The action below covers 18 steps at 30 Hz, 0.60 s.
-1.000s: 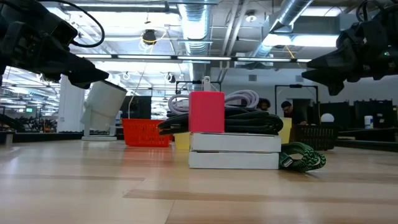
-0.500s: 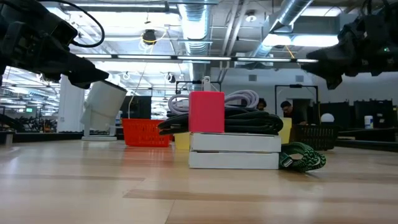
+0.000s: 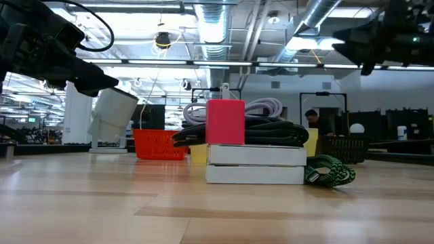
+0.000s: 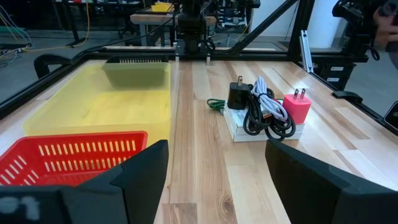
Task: Pick and place items into bin
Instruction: Put the black charger adapter into the red bin
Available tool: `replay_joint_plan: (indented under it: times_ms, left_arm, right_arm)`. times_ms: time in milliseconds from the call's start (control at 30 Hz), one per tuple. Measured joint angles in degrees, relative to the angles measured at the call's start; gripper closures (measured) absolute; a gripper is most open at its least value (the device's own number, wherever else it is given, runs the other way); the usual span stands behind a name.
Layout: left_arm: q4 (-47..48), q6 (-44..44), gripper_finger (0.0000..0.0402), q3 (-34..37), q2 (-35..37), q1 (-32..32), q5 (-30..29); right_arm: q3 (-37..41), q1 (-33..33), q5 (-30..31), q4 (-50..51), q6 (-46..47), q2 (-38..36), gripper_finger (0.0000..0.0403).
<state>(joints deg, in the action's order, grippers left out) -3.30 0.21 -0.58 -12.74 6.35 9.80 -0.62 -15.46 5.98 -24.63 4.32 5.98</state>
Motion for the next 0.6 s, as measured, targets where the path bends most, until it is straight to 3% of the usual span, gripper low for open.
replay_joint_plan:
  times_ms: [133, 333, 600]
  left_arm:
    - [0.0, 0.0, 0.0140, 0.0, 0.0, 0.0, 0.0]
    - [0.0, 0.0, 0.0140, 0.0, 0.0, 0.0, 0.0]
    - [0.0, 0.0, 0.0140, 0.0, 0.0, 0.0, 0.0]
  right_arm:
    - [0.0, 0.4, -1.5, -7.9, 1.7, 0.0, 0.0221]
    - [0.0, 2.0, -12.6, -13.6, 3.3, 0.0, 0.0221]
    - [-4.5, 5.6, -12.0, -11.9, -0.3, 11.3, 0.0221]
